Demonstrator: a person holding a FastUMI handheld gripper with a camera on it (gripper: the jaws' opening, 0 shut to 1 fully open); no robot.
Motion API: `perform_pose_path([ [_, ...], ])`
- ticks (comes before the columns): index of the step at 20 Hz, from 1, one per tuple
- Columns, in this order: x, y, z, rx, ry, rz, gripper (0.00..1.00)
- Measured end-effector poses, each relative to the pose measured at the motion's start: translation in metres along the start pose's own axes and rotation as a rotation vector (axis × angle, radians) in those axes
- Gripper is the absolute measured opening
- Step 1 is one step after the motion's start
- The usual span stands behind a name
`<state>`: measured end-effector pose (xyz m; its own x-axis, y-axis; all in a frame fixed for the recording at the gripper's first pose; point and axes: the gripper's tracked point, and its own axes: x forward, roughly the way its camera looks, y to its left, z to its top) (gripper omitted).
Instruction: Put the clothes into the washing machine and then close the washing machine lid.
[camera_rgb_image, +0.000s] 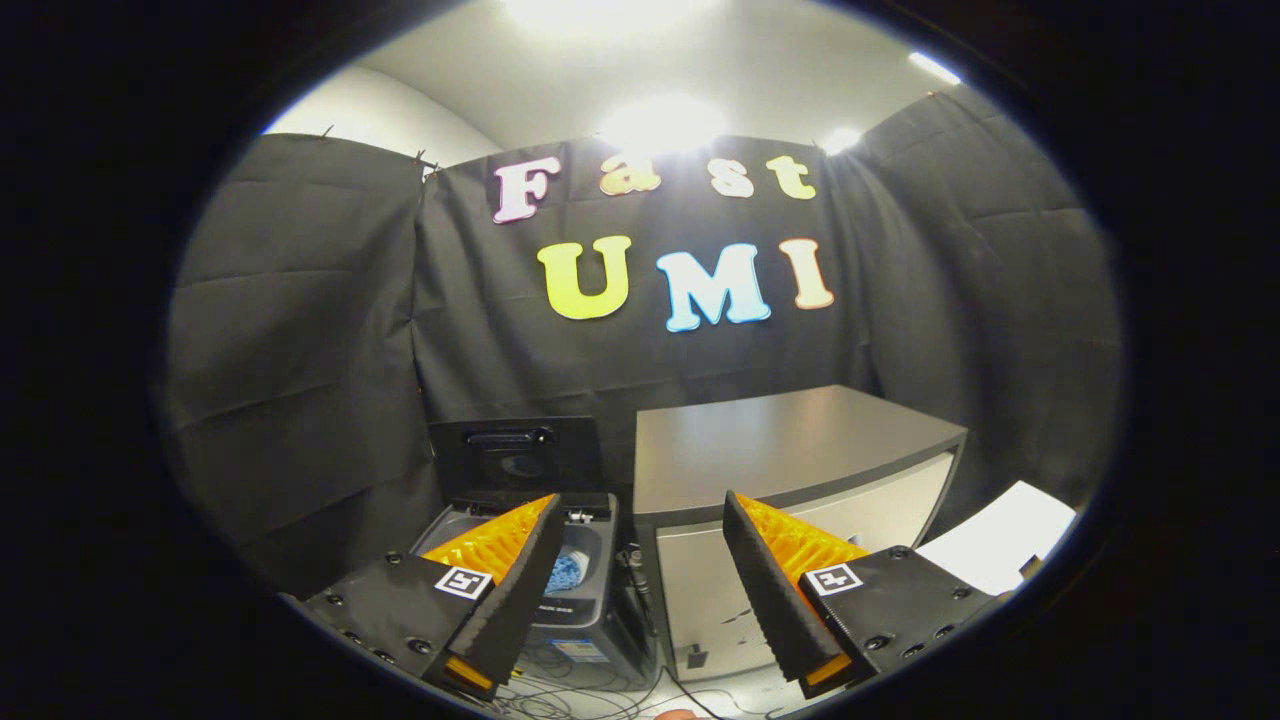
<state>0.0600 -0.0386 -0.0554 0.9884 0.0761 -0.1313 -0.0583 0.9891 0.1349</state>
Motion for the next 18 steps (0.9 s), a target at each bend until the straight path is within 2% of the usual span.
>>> perform_pose_path([
  [4, -0.022, -0.029, -0.006, -0.054, -0.027, 0.007, 0.98],
  [8, -0.039, -0.04, -0.005, -0.092, -0.109, 0.037, 0.98],
  [18, -0.056, -0.062, -0.018, -0.097, -0.129, 0.033, 0.98],
])
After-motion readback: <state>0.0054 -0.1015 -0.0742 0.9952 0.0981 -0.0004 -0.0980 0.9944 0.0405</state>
